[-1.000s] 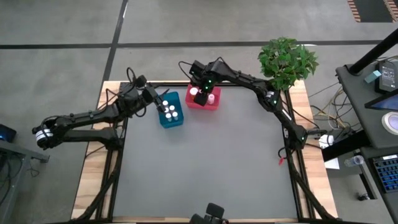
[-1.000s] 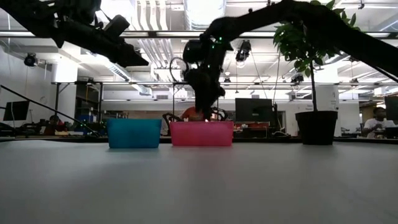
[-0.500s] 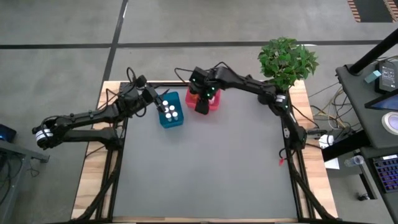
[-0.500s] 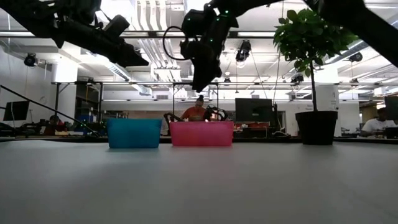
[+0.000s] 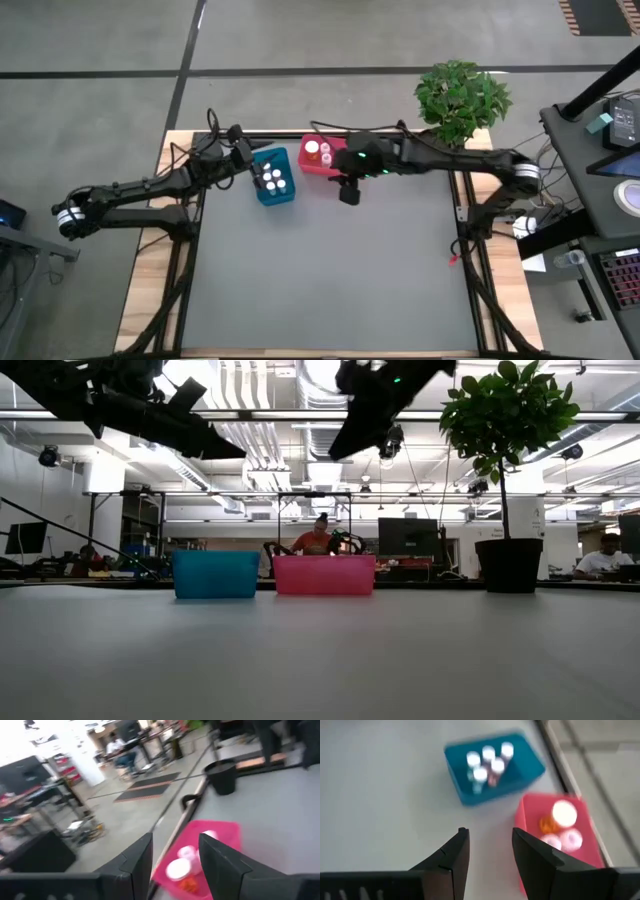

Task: Pick and place medicine bottles into bin by pill shape (circle, oval)
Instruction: Return to Home Position

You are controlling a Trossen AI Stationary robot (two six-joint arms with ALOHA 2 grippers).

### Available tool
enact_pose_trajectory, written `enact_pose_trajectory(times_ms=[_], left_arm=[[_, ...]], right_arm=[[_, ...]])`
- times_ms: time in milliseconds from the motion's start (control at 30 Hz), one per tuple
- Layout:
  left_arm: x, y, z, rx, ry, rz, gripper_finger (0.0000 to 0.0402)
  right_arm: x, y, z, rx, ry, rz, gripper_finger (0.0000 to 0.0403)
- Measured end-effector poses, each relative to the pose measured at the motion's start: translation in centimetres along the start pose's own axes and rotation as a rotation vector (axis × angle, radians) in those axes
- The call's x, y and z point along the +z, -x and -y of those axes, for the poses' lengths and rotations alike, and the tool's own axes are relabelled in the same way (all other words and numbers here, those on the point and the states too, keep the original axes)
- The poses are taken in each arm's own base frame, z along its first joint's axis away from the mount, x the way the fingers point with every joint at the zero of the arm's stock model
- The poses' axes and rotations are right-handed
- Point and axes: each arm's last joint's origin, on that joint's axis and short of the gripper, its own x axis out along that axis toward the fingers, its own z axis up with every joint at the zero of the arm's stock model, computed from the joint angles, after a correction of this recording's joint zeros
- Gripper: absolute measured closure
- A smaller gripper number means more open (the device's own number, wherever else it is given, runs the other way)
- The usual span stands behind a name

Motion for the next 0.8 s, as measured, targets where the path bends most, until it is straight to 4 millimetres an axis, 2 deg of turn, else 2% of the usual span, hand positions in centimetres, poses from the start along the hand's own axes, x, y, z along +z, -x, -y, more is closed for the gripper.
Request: enact_pose_trajectory(times_ms=[200, 433, 600, 800], left_arm=[[0.2, 0.0, 0.5, -0.094, 0.112, 0.033, 0.0260], [1.1, 0.5, 1.8, -0.177, 0.166, 0.075, 0.0260], [2.2, 1.7, 2.8, -0.243, 0.161, 0.140, 0.0260], [2.6, 3.5, 3.0, -0.290, 0.151, 0.130, 0.0260]], right_arm=[[-3.4, 3.3, -1.5, -0.028, 0.086, 0.232, 0.0267], [-7.9, 6.4, -2.5, -0.076, 0.178, 0.398, 0.0269], [-10.7, 8.1, -2.8, -0.101, 0.196, 0.489, 0.0271], [-13.6, 9.6, -3.2, -0.084, 0.195, 0.540, 0.0271]])
